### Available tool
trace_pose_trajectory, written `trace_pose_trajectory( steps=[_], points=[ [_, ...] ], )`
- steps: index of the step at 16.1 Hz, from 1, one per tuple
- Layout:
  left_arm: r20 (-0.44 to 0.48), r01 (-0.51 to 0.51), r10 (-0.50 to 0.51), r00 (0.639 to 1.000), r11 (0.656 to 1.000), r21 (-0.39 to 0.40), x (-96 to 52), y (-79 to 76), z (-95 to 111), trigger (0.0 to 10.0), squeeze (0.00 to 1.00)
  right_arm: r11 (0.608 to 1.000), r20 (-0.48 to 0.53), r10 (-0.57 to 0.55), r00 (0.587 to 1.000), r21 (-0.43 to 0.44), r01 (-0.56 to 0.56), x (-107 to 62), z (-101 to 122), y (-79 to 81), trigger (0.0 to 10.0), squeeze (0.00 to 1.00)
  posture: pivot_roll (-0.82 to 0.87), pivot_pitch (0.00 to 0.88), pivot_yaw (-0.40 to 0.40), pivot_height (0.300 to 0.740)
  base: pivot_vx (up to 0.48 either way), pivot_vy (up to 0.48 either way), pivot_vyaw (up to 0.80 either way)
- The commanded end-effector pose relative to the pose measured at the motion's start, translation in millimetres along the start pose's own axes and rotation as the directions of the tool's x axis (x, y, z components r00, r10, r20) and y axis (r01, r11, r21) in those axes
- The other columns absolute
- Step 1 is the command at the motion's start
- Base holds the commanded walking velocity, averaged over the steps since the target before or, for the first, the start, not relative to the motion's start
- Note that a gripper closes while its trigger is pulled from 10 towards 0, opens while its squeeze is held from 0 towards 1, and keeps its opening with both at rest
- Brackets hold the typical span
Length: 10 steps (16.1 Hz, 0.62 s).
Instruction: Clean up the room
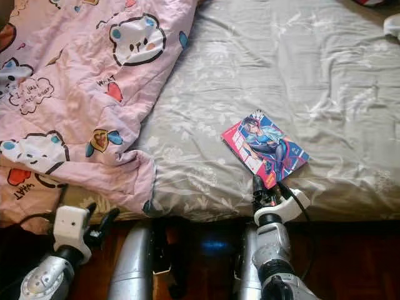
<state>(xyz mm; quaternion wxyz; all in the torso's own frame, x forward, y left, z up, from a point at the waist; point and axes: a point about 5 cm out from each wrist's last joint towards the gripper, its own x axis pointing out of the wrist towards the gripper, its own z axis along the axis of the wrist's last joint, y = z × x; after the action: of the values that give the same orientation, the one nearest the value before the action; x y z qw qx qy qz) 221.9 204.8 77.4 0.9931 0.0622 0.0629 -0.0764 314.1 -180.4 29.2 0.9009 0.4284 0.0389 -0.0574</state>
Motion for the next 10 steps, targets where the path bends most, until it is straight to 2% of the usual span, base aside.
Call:
trace_pose_trajectory(
  steps=[1,6,10],
  points=[
    [-0.036,-0.003,0.004,0.999,1.000,0.030,-7.5,3.3,-4.9,10.0,0.00,0.998,-0.067,-0.001,0.998,0.062,0.005,-5.5,-20.1,1.6,10.0,0.00,0.21,0.372,0.129,0.597,0.000,0.000,0.00],
    [-0.046,0.001,0.002,0.999,0.999,0.047,-11.7,5.8,-4.1,10.0,0.00,0.987,-0.006,0.032,0.999,0.159,-0.031,4.3,-10.7,12.8,10.0,0.00,0.22,0.377,0.135,0.597,0.000,0.000,0.00],
    [-0.050,0.000,0.003,0.999,0.999,0.049,-13.8,4.8,-3.7,10.0,0.00,0.978,0.041,0.038,0.998,0.204,-0.046,11.1,-0.4,18.3,10.0,0.00,0.23,0.389,0.138,0.597,0.000,0.000,0.00]
  ],
)
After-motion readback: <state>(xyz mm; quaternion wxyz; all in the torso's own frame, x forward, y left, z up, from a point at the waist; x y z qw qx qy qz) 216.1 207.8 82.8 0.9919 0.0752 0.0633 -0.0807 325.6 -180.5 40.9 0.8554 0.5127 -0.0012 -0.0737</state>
